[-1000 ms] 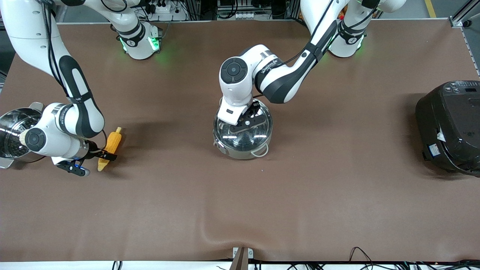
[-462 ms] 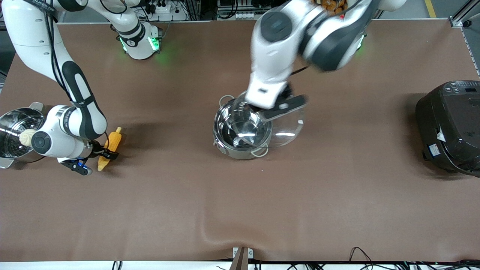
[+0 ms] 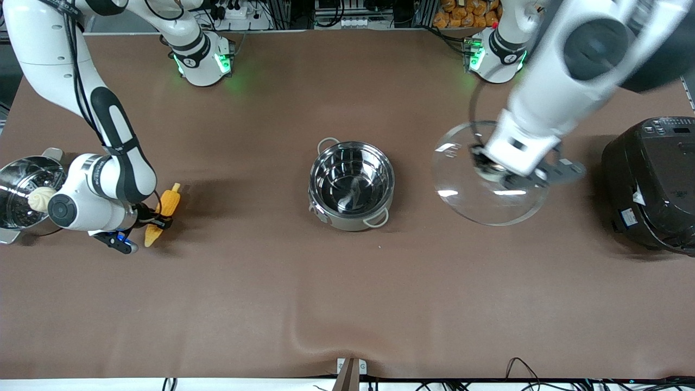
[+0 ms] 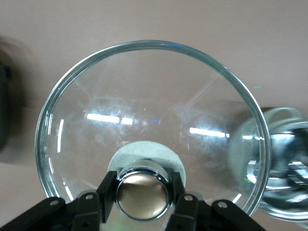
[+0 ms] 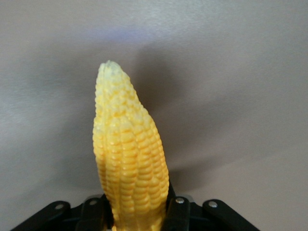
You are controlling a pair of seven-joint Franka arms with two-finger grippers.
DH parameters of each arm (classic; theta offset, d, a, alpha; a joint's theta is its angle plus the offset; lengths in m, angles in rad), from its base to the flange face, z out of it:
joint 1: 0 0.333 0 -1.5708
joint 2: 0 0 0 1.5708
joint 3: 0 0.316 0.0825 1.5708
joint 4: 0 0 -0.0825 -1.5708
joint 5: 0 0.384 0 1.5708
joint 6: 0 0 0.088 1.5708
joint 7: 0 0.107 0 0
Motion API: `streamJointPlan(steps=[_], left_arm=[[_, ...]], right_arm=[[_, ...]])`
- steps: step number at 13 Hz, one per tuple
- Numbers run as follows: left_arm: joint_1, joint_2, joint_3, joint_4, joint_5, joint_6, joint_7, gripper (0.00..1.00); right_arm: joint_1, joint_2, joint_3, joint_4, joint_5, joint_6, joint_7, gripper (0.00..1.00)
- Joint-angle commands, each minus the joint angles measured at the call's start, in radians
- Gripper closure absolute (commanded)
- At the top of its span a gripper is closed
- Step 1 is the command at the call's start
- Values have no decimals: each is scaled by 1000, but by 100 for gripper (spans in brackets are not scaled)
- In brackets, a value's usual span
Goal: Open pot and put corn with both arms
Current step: 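Lift the glass lid off the pot with the left gripper, then lower the lid onto the table while the right gripper carries corn over pot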
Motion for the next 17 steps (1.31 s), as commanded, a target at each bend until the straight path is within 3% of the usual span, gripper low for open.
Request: streamJointPlan(steps=[1,5,9,13,17], left_arm=[[93,-33,-16,-101,5,32,114,100],[184,-70,-16,-313,12,228,193,100],[223,-125,-13,-620,17,524,202,100],[319,-133,-13,-850,28,809,204,100],[383,-98,-14,-983,55,1031,213,100]], right_arm=[[-4,-26,32,77,13,-138,43,84],[29,-83,113,220,11,-332,201,86],[247,-138,116,328,16,-415,461,85],[445,-137,126,385,13,-412,712,84],[465,-120,263,412,11,-387,712,82]])
